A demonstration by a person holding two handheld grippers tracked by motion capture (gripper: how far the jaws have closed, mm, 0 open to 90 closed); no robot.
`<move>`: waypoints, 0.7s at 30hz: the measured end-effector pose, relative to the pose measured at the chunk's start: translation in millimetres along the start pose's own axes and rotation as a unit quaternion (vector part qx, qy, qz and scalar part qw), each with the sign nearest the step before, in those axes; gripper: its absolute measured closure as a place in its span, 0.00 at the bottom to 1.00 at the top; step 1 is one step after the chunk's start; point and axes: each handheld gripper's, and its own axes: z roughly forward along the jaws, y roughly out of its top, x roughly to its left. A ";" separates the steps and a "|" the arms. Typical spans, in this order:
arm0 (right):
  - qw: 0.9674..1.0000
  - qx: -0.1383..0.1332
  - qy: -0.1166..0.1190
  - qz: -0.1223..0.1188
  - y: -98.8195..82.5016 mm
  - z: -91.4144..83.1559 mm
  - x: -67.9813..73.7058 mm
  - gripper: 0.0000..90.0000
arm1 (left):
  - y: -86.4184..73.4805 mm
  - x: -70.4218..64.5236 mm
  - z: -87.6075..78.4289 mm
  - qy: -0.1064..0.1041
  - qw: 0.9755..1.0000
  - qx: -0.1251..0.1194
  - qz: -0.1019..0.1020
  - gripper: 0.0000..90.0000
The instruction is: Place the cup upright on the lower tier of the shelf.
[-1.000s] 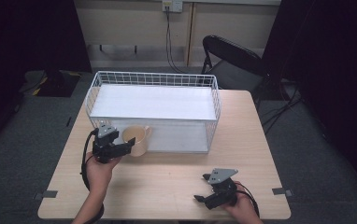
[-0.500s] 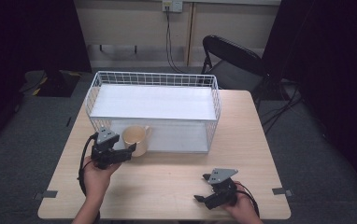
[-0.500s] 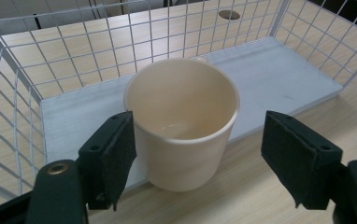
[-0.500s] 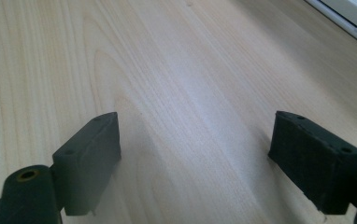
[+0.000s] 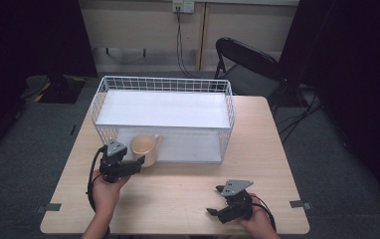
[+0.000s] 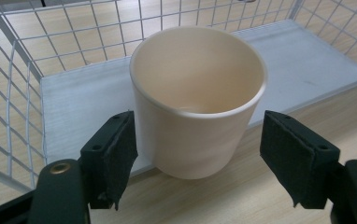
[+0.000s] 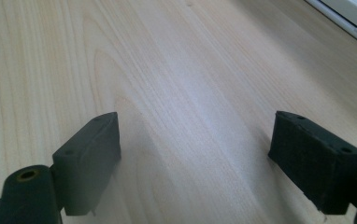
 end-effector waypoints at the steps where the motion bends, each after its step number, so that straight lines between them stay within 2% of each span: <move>1: 1.000 0.000 0.000 0.000 0.0 0.0 0.0 0.17 | -0.2 -0.6 1.5 0.000 1.000 -0.001 -0.002 0.31; 8: 1.000 0.000 0.000 0.000 0.0 0.0 0.0 0.17 | 1.2 -4.2 9.8 0.008 1.000 0.004 -0.004 0.33; 21: 1.000 0.000 0.000 0.000 0.0 0.0 0.0 0.17 | 0.8 -4.0 14.2 0.020 1.000 0.007 -0.010 0.42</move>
